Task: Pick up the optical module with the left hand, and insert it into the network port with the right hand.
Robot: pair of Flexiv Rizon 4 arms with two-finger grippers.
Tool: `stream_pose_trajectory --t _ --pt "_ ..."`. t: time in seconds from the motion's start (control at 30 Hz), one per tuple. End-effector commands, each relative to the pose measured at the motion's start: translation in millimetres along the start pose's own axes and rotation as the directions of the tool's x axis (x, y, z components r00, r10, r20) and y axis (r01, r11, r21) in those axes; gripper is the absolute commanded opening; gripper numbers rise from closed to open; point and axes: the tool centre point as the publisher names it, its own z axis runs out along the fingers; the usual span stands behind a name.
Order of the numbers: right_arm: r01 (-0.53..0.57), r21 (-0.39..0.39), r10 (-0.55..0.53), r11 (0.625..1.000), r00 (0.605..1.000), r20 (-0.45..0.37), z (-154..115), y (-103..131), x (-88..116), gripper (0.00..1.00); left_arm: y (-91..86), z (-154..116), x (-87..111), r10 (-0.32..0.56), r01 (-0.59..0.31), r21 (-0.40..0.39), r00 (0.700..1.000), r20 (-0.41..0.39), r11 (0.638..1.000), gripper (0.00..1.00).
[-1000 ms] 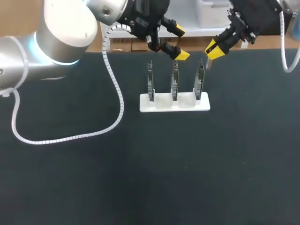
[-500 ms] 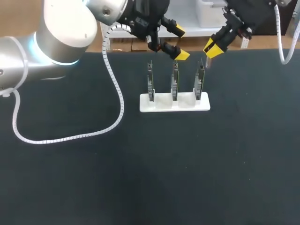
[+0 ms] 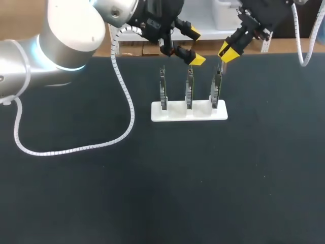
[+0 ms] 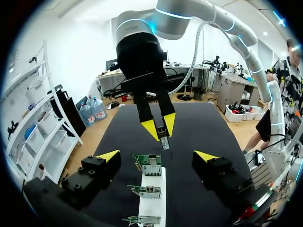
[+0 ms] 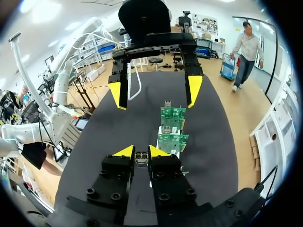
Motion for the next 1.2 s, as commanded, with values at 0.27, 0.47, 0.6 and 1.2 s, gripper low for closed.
stream_pose_trajectory --t 0.27,0.47,0.6,1.2 --pt "-0.009 -0.029 0.010 1.000 1.000 0.025 10 -10 2 0.00 1.7 0 -1.3 -0.002 0.002 0.003 1.000 -0.008 1.000 1.00" --pt "-0.016 -0.017 0.017 1.000 1.000 0.022 6 -9 4 0.00 1.7 0 -1.3 -0.002 0.002 0.003 1.000 -0.008 1.000 1.00" --pt "-0.019 -0.011 0.019 1.000 1.000 0.006 3 -11 5 0.00 1.7 0 -1.3 -0.002 0.002 0.003 1.000 -0.008 1.000 1.00" --pt "-0.031 -0.023 0.031 0.999 0.999 0.022 7 -19 9 0.00 1.7 0 -1.3 -0.002 0.002 0.003 1.000 -0.008 1.000 1.00"
